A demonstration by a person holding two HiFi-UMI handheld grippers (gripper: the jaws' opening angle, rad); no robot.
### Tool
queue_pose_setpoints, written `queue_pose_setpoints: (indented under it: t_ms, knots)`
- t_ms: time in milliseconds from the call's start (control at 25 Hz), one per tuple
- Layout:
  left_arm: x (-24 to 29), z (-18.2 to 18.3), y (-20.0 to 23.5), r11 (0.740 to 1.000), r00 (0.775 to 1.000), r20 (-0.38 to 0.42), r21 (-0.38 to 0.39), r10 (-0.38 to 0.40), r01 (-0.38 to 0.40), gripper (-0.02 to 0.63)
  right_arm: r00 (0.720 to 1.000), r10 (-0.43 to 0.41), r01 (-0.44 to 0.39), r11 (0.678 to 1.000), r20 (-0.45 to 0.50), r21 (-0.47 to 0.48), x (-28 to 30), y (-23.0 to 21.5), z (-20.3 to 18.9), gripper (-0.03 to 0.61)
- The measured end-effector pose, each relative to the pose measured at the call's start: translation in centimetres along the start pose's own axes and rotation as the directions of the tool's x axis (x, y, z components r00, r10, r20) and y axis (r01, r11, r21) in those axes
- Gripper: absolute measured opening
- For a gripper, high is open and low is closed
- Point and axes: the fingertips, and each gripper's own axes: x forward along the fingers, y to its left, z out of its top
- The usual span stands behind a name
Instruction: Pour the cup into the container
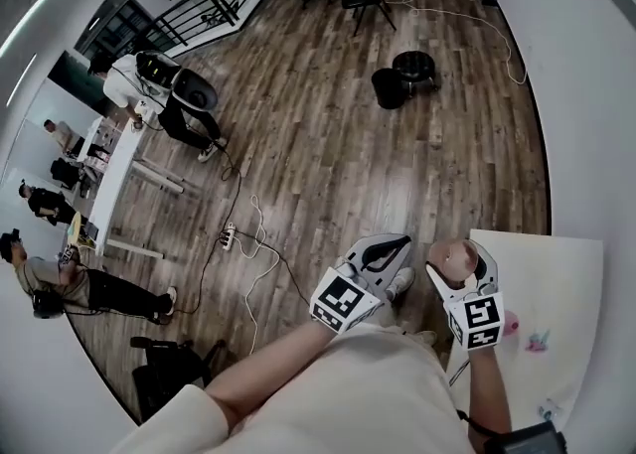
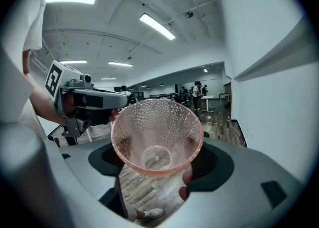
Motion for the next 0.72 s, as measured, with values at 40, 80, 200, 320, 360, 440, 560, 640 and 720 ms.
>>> queue_pose_setpoints:
  t_ms: [40, 80, 200, 320, 360, 440, 560, 640, 720]
  knots:
    - [-0.1, -0.3, 0.5, 1.0, 1.0, -0.004, -0.001, 0.012, -0.012, 0.009, 1.0, 0.01, -0.01, 1.0, 0.002, -0.002, 0.6, 0.1, 0.0, 0.367]
    - [-0.3, -0.4, 0.9, 1.0, 1.0, -0.008, -0.001, 0.022, -0.022, 0.009, 1.0, 0.022, -0.022, 1.0, 0.005, -0.005, 1.2, 0.3, 0.1, 0.367]
    - [-1.3, -0.3, 2.0, 0.998, 0.998, -0.007, 0.01, 0.057, -0.057, 0.009, 0.998, 0.058, -0.058, 0.998, 0.015, -0.014, 2.7, 1.2, 0.6, 0.367]
    - [-2.1, 0.0, 2.8, 0.996, 0.996, -0.001, 0.026, 0.085, -0.085, 0.009, 0.996, 0.086, -0.085, 0.996, 0.021, -0.025, 3.7, 2.1, 1.1, 0.367]
    - [-2.3, -0.1, 3.0, 0.995, 0.996, -0.006, 0.027, 0.092, -0.092, 0.009, 0.995, 0.093, -0.092, 0.995, 0.022, -0.027, 3.9, 2.3, 1.2, 0.367]
    - [-2.6, -0.5, 3.4, 0.994, 0.994, -0.021, 0.024, 0.106, -0.105, 0.009, 0.994, 0.104, -0.103, 0.994, 0.022, -0.031, 4.4, 2.5, 1.2, 0.367]
    - [-3.1, -0.8, 4.0, 0.993, 0.993, -0.025, 0.022, 0.119, -0.118, 0.009, 0.993, 0.116, -0.115, 0.993, 0.022, -0.037, 5.1, 2.9, 1.3, 0.367]
    - [-3.3, -0.7, 4.5, 0.992, 0.992, -0.016, 0.024, 0.127, -0.127, 0.009, 0.992, 0.122, -0.121, 0.992, 0.022, -0.042, 5.5, 3.1, 1.5, 0.367]
    - [-3.6, -0.7, 4.9, 0.991, 0.991, -0.014, 0.024, 0.135, -0.135, 0.009, 0.992, 0.126, -0.125, 0.991, 0.021, -0.043, 5.8, 3.3, 1.7, 0.367]
